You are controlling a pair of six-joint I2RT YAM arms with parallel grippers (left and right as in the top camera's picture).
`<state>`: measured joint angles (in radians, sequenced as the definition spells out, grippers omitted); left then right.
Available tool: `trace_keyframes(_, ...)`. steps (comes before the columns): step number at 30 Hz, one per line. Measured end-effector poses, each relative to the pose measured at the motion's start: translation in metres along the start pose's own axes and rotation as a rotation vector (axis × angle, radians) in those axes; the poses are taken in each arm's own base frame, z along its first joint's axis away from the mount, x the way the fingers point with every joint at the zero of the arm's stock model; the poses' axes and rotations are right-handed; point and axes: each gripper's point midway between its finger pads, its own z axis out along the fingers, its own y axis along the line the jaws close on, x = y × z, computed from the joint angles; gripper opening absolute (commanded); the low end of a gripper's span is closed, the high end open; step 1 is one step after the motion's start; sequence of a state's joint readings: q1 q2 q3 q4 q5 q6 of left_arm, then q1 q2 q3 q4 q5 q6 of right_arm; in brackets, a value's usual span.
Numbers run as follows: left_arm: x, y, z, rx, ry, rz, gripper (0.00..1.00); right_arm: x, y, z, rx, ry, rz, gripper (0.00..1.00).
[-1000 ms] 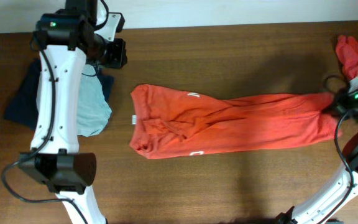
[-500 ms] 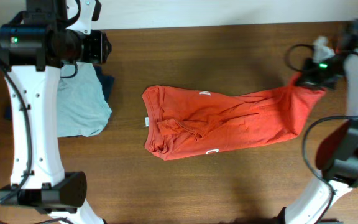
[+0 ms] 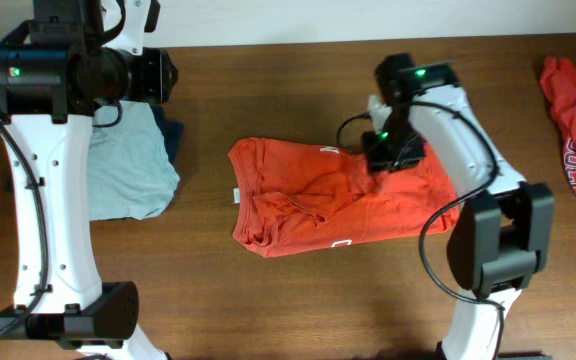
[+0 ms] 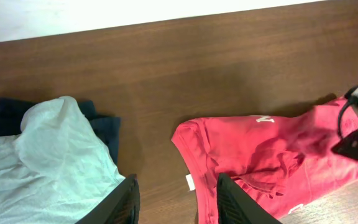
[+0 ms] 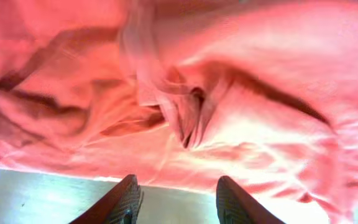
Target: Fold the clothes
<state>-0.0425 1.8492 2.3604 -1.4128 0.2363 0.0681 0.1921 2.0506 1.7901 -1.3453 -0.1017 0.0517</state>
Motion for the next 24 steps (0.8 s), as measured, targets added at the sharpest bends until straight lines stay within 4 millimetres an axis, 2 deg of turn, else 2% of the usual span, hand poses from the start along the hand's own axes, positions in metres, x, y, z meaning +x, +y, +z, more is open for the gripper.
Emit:
trace_keyframes(5, -0.002, 0.000, 0.000, 0.000, -0.007, 0.002, 0.41, 0.012, 0.019, 0.003, 0.018, 0.043, -0.058, 0.52)
trace_keyframes(8, -0.003, 0.000, 0.000, -0.001, -0.010, 0.002, 0.41, 0.010, 0.018, 0.003, 0.039, 0.035, -0.054, 0.53)
trace_keyframes(10, -0.003, 0.000, 0.000, -0.002, -0.011, 0.003, 0.41, 0.002, 0.012, 0.002, 0.040, 0.002, -0.028, 0.52)
trace_keyframes(11, -0.003, 0.001, 0.000, -0.003, -0.011, 0.003, 0.41, -0.004, 0.007, 0.002, 0.036, -0.021, -0.009, 0.47)
trace_keyframes(14, -0.003, 0.001, 0.000, -0.007, -0.010, 0.003, 0.41, -0.019, -0.024, -0.002, 0.018, -0.079, 0.083, 0.44)
trace_keyframes(18, -0.003, 0.002, 0.000, -0.009, -0.010, 0.003, 0.41, -0.025, -0.071, -0.007, 0.001, -0.114, 0.209, 0.24)
trace_keyframes(20, -0.003, 0.002, 0.000, -0.009, -0.011, 0.003, 0.41, -0.029, -0.091, -0.004, -0.020, -0.131, 0.269, 0.21)
trace_keyframes(24, -0.004, 0.002, 0.000, -0.009, -0.014, 0.004, 0.41, -0.036, -0.095, 0.013, -0.052, -0.127, 0.281, 0.15)
